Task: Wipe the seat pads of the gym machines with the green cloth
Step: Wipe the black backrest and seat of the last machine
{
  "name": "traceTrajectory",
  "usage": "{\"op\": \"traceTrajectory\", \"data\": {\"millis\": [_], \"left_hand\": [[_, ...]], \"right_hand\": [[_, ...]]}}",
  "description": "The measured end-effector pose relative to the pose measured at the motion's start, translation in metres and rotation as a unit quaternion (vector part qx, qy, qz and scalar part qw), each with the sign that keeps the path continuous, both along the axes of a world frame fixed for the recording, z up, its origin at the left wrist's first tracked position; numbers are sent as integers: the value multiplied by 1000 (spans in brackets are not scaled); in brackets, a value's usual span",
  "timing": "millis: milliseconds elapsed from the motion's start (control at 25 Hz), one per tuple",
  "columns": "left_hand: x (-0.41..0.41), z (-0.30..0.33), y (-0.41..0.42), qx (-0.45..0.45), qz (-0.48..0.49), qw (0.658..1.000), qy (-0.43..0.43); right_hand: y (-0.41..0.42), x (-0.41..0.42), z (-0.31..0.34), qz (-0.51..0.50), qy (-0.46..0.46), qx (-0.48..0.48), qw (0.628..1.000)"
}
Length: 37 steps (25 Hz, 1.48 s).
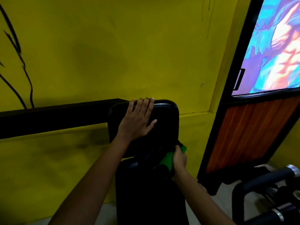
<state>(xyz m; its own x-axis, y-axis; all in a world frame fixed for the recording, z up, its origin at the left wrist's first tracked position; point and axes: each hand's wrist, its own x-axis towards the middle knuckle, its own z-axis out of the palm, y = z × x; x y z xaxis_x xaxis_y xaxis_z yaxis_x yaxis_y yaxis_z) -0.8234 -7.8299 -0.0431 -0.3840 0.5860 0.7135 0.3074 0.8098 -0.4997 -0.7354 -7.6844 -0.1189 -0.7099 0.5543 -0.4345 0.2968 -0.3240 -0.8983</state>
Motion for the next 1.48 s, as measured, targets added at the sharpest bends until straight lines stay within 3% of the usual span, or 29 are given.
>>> {"op": "traceTrajectory", "data": {"millis": [240,400,520,680,800,880,960,1120,1280,1360,1480], "left_hand": [[4,3,-1,3,-18,999,-31],[3,5,-7,-17,-30,999,-40],[2,2,-8,-14,-28,999,-31],[4,3,-6,-9,-41,999,-31],[11,1,-15,5,-55,997,-54],[18,-6,-31,17,-49,998,-47],[28,-18,-44,47,-38,997,-41],[49,-51,-40,144,-2,986,-83],[82,-129,-37,168,16,970,-177],[104,-167,-38,180,10,956,-230],[126,-188,-44,184,23,940,-285]], "right_hand": [[-60,9,-10,80,20,34,996],[-17,2,-10,-5,36,5,999],[-21,2,-3,1,47,3,999],[-51,18,-8,70,86,78,991],[-29,24,8,0,123,222,967],[-5,17,34,-44,175,354,918],[12,-1,63,-33,241,482,842],[11,-42,96,26,260,719,645],[-24,-51,117,82,295,825,474],[-40,-55,126,128,316,838,427],[-56,-58,134,166,319,839,408]]}}
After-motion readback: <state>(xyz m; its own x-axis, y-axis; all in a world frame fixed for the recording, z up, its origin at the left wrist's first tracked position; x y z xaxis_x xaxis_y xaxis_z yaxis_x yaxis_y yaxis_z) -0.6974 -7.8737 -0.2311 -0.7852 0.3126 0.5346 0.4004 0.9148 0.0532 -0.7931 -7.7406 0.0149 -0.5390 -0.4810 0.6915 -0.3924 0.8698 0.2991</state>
